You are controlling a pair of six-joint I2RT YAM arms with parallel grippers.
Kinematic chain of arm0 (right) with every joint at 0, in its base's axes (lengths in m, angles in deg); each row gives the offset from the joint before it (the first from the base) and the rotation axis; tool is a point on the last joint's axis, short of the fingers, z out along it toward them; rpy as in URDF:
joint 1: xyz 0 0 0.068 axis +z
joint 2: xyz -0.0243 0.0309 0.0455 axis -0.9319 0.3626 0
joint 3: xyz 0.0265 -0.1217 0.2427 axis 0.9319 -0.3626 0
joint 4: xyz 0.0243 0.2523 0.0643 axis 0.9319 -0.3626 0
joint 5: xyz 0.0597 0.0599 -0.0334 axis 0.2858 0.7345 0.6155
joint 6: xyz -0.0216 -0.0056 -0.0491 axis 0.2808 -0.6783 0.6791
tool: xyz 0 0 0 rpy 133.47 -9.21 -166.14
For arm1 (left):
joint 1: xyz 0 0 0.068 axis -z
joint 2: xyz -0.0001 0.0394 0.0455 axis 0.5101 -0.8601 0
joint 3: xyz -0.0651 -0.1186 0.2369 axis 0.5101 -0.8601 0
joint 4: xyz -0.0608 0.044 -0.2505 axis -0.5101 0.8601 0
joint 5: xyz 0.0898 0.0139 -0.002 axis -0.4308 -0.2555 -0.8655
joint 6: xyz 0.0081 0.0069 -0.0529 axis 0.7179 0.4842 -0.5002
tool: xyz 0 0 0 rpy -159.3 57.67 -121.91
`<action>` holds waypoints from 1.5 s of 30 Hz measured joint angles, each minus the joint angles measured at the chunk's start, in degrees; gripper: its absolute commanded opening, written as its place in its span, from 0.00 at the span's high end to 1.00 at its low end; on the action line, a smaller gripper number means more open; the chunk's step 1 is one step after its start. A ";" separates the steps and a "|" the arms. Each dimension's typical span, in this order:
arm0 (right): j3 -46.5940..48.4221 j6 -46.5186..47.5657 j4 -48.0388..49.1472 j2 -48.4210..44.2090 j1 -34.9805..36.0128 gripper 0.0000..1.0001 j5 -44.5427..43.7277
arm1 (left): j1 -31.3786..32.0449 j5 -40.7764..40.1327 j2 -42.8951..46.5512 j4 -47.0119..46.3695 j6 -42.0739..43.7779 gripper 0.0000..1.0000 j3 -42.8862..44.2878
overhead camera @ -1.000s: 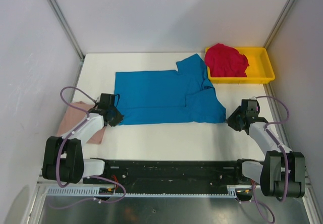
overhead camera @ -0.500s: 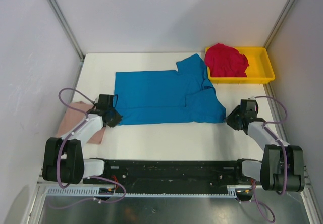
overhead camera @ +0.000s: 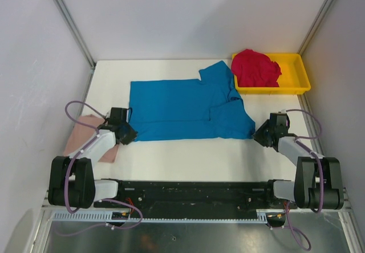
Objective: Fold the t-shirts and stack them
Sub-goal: Fold the flattened tshirt in 1/3 of the way
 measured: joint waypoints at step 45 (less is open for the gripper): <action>3.63 2.45 -8.20 0.26 -4.33 1.00 -1.99 | -3.63 -2.64 0.94 -3.39 -2.73 0.67 -4.63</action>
